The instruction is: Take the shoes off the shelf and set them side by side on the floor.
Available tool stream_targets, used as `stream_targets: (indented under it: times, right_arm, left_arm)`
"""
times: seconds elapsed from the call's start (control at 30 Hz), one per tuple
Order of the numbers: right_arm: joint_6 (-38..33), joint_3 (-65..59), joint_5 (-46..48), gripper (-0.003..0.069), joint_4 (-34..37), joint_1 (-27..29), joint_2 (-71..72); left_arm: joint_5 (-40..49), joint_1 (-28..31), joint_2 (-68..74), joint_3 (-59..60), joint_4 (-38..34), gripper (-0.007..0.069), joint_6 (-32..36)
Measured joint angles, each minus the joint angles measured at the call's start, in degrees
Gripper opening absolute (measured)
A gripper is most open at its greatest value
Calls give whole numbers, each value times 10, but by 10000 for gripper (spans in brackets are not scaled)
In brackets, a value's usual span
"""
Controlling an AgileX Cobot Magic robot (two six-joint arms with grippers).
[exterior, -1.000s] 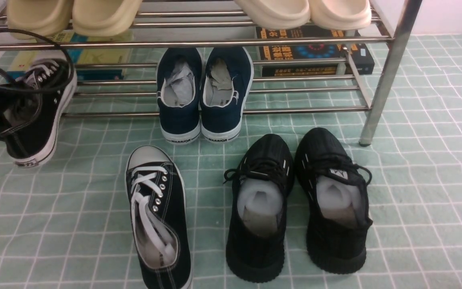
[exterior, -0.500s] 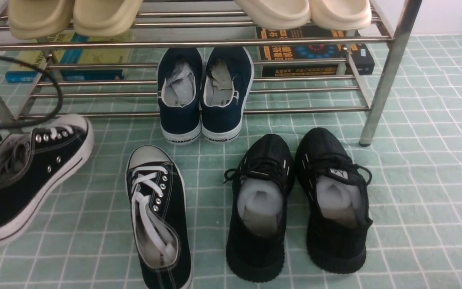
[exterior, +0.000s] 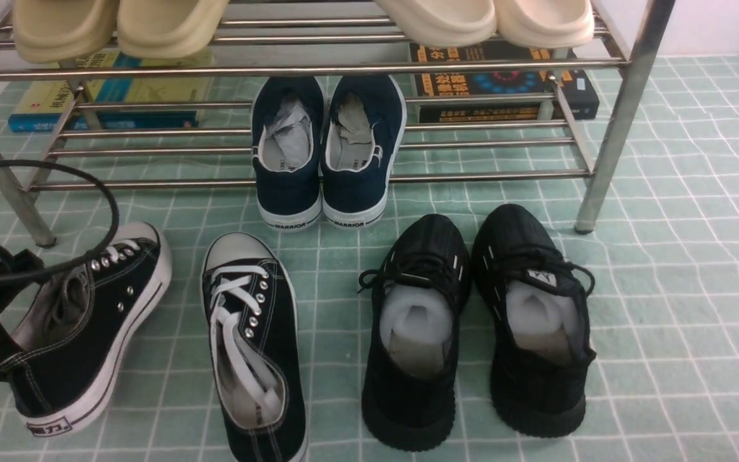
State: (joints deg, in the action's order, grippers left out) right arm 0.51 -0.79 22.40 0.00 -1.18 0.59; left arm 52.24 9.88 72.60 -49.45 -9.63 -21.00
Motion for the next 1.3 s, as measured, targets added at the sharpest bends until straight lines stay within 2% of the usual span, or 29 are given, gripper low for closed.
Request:
stream_targets:
  times: [0.17, 0.3, 0.5, 0.7, 0.83, 0.87, 0.93, 1.0, 1.07, 1.23, 1.3]
  right_arm:
    - [0, 0, 0, 239, 0, 0, 0]
    - [0, 0, 0, 239, 0, 0, 0]
    - [0, 0, 0, 239, 0, 0, 0]
    - [0, 0, 0, 239, 0, 0, 0]
    - [0, 0, 0, 239, 0, 0, 0]
    - [0, 0, 0, 239, 0, 0, 0]
    - [0, 0, 0, 239, 0, 0, 0]
    - [0, 0, 0, 239, 0, 0, 0]
    - [0, 0, 0, 239, 0, 0, 0]
    - [0, 0, 0, 239, 0, 0, 0]
    - [0, 0, 0, 239, 0, 0, 0]
  left_arm:
    - [-36, -66, 0, 0, 24, 19, -38]
    - [-58, -108, 0, 0, 91, 32, -91]
    - [-58, -121, 0, 0, 162, 50, -167]
    - [-55, -121, 0, 1, 151, 75, -179]
    - [-57, -121, 0, 5, 125, 125, -159]
    - [-56, -121, -1, 5, 119, 167, -145]
    - [-50, -121, -2, 5, 116, 203, -141]
    - [-22, -121, -18, 5, 111, 275, -133]
    - [5, -121, -47, 1, 109, 315, -114]
    - [52, -121, -141, -27, 108, 323, -32]
    - [74, -121, -220, -42, 108, 274, 25]
